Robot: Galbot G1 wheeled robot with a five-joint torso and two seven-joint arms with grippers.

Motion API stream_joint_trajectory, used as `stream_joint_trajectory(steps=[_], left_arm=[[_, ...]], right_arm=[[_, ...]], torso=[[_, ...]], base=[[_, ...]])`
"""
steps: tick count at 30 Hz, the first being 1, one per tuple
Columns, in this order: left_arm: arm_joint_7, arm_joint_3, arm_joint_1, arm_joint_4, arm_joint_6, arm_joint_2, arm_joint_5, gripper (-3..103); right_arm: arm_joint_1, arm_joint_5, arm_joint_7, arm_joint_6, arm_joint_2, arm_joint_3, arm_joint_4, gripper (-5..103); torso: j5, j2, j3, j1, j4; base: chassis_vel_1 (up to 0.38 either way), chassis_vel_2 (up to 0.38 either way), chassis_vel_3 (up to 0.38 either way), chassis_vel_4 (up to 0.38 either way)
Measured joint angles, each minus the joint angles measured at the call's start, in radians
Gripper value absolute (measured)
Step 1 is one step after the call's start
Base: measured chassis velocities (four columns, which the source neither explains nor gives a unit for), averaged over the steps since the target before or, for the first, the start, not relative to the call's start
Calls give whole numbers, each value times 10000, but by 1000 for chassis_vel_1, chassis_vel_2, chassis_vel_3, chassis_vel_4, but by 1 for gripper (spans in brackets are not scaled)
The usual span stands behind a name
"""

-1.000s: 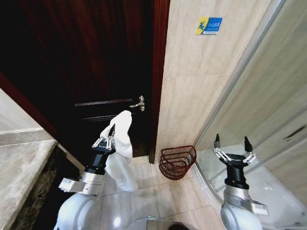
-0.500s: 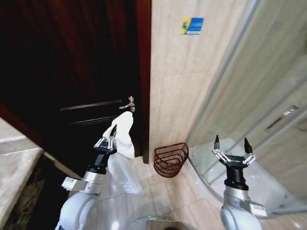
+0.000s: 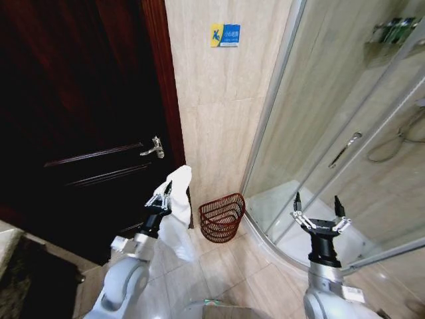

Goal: Discard the used towel into the hamper.

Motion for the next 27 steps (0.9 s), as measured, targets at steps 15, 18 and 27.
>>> stream_joint_trajectory(steps=[15, 18, 27], left_arm=[[185, 1570, -1914, 1465, 195, 731, -281, 2], [147, 1885, -2218, 1782, 240, 750, -406, 2], [137, 2682, -3347, 2359, 503, 866, -1150, 2]], right_arm=[[-333, -75, 44, -48, 363, 18, 123, 100], [-354, -45, 61, -54, 477, 20, 108, 100], [-431, -40, 0, -72, 766, -31, 92, 100]], torso=[[2, 0, 1, 0, 1], [2, 0, 1, 0, 0], [2, 0, 1, 0, 0]], base=[[0, 0, 0, 0], [0, 0, 0, 0], [0, 0, 0, 0]])
